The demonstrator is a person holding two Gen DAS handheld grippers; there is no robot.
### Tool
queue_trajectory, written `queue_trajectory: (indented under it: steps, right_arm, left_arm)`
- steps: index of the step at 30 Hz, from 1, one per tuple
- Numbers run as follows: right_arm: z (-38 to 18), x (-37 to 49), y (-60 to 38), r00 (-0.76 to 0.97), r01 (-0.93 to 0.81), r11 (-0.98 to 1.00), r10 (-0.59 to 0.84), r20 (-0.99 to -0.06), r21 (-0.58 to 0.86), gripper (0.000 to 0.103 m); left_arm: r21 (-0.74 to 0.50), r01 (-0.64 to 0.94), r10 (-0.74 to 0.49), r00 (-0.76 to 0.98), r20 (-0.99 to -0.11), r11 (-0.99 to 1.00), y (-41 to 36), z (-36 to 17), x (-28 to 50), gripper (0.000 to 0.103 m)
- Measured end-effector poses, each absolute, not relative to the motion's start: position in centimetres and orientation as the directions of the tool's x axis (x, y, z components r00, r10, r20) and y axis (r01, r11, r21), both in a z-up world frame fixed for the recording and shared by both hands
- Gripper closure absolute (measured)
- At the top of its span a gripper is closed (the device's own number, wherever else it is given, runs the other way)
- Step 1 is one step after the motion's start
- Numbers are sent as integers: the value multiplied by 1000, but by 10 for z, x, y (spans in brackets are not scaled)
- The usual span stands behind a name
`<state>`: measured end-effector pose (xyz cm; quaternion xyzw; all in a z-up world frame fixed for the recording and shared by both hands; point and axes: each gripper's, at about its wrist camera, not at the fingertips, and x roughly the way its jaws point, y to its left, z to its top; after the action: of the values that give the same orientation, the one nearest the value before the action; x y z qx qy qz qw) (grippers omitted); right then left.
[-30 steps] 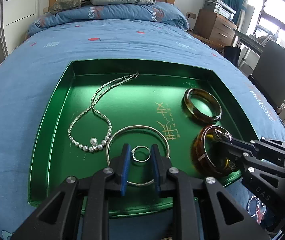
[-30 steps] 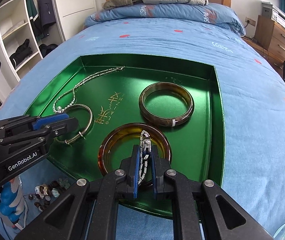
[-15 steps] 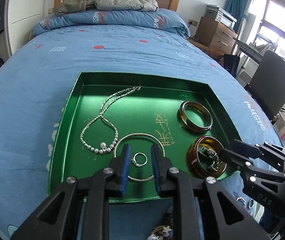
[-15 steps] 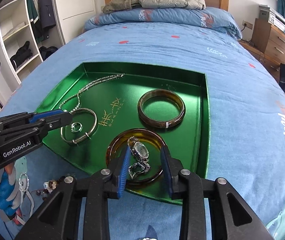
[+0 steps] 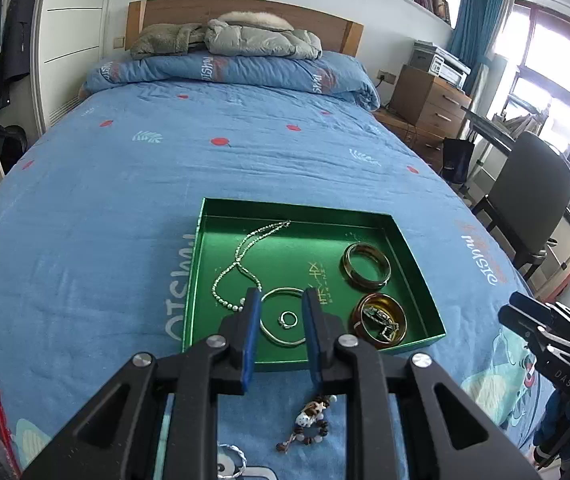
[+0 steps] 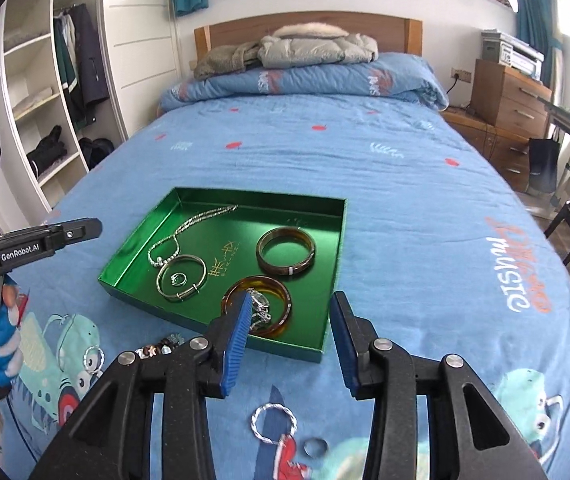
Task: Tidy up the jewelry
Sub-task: 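Move both open tools back over the remaining jewelry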
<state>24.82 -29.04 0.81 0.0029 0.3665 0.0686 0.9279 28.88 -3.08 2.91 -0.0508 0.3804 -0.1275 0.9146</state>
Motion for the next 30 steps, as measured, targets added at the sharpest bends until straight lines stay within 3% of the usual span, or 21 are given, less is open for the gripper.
queue_trajectory:
  steps: [14, 17, 30]
  right_arm:
    - [67, 143, -336, 817, -74, 995, 100, -568, 69, 62]
    - [71, 126, -336, 825, -78, 995, 103, -556, 68, 62]
    - [43, 101, -330, 803, -133, 991, 128, -581, 34, 62]
  left_arm:
    - [-164, 119, -197, 746, -636, 979, 29, 86, 200, 83]
    - [-147, 105, -174, 759, -627, 984, 40, 91, 181, 70]
    - [-104, 68, -119, 762, -637, 992, 49, 57, 138, 64]
